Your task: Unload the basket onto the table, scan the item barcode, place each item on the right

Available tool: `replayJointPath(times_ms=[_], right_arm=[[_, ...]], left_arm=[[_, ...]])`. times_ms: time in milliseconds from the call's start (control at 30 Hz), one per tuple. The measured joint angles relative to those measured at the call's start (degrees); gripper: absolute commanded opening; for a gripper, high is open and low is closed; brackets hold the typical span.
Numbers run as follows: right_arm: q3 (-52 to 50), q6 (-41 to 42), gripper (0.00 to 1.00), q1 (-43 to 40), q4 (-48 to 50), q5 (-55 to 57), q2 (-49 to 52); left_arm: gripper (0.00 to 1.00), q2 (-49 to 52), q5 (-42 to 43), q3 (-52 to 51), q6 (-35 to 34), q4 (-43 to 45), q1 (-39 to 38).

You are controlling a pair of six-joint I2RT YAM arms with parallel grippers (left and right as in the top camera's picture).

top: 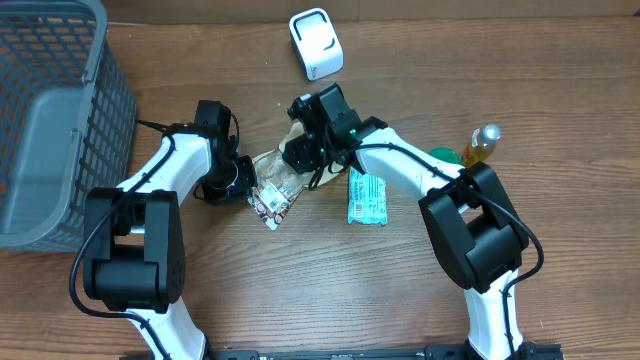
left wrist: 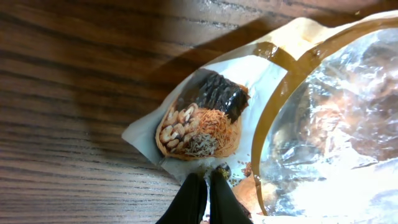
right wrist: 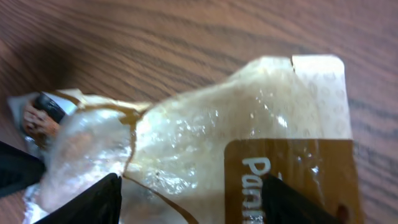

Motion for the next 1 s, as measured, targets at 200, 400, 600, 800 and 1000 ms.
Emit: replayJointPath(times_ms=[200, 400, 600, 800, 1000], right_arm=[[-1.07, 3.26, 0.79, 0.00, 0.15, 0.50, 0.00], [-1.07, 6.12, 0.84, -0.07, -0.22, -1.97, 0.00], [-1.07, 8.41, 1.00, -0.04, -1.57, -4.72, 0.00], [-1.07, 9.86, 1.00, -0.07, 1.31, -5.22, -0.11], [-0.17, 10.47, 1.00, -0.61, 3.02, -5.57, -0.09]], left_arm=[[0.04, -0.02, -0.22, 0.00, 0.00, 0.20, 0.00], [0.04, -0.04, -0.44, 0.00, 0.00, 0.37, 0.00], [0.04, -0.11, -1.09, -0.02, 0.02, 0.72, 0.00], [0.04, -0.11, -1.27, -0.02, 0.02, 0.79, 0.00], [0.04, -0.11, -1.31, -0.02, 0.04, 0.83, 0.00]])
